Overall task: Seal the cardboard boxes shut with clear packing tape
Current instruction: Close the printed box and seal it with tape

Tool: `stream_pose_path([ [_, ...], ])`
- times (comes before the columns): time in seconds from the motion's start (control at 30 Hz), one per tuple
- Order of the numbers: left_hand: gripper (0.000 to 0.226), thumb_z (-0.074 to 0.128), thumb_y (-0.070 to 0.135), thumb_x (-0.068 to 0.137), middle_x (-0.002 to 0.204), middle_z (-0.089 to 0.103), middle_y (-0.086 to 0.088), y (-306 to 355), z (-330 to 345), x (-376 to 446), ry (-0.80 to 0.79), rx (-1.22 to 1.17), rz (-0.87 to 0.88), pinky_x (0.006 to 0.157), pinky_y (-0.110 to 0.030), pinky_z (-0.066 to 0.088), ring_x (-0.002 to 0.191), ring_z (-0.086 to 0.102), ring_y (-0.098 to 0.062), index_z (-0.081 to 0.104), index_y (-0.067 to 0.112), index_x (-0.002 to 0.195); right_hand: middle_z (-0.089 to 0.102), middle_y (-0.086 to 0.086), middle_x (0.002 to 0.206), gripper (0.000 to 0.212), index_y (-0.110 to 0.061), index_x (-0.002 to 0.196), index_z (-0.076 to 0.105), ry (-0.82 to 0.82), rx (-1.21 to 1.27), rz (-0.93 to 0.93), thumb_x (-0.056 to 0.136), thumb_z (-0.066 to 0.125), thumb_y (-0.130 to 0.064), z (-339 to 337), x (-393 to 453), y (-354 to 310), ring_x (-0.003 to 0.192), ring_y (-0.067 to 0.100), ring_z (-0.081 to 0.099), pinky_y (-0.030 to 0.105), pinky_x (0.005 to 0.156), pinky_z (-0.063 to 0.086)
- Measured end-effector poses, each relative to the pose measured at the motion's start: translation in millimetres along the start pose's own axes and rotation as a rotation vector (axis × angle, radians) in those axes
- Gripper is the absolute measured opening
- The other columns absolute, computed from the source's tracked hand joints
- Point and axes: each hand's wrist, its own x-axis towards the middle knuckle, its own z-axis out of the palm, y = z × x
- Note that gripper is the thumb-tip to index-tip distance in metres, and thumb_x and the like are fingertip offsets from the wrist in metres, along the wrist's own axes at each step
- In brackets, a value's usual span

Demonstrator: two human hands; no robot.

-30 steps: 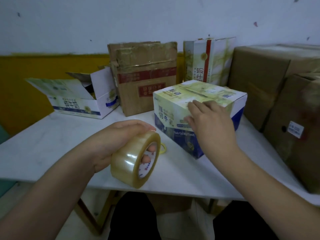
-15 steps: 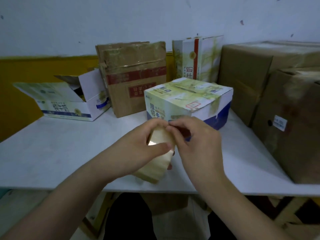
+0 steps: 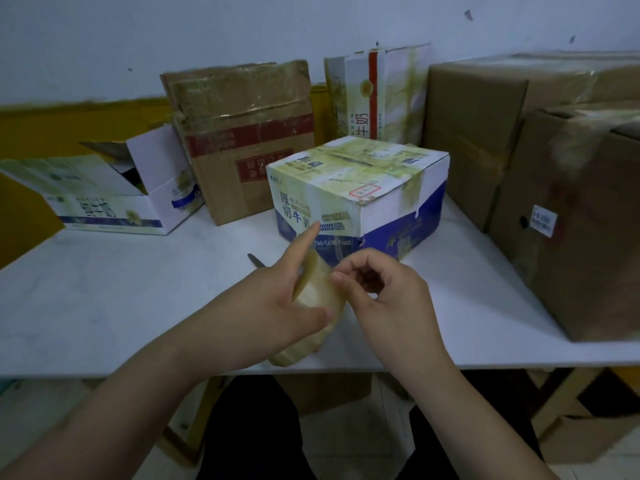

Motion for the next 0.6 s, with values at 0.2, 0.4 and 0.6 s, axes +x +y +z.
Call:
stream_pose_path([
  [0.2,0.102,0.071,0.053,0.081,0.140,0.058,0.012,-6.0,7.0,3.4,0.076,-0.036,0.029,0.093,-0.023,0.055,0.112,0.066,-0.011,-0.003,0.064,0.149,0.057,-0.005,0.103,0.006,-0.020,0.094,0.058,0.086,-0.152,-0.116,0.098,0.057,-0.016,8.9,0.9,16.8,0.100,0.007,0.053,0.007,0.077,0.043],
  [0.4,0.118,0.066,0.071,0.068,0.110,0.068,-0.003,-11.2,15.8,-4.5,0.060,0.234,0.025,0.060,-0.006,0.041,0.074,0.058,0.016,-0.013,0.051,0.154,0.059,-0.006,0.086,0.009,-0.013,0.088,0.060,0.289,-0.246,-0.210,0.094,0.059,-0.007,12.3,0.7,25.0,0.082,0.007,0.054,0.007,0.071,0.040],
  [0.6,0.099,0.047,0.071,0.087,0.148,0.051,0.013,7.3,7.3,-8.2,0.225,0.718,0.019,0.075,-0.017,0.044,0.106,0.059,-0.007,-0.028,0.047,0.148,0.061,-0.007,0.084,0.014,-0.016,0.085,0.060,0.431,-0.209,-0.211,0.091,0.063,-0.004,-1.9,-3.2,20.9,0.081,0.003,0.055,0.007,0.069,0.040],
])
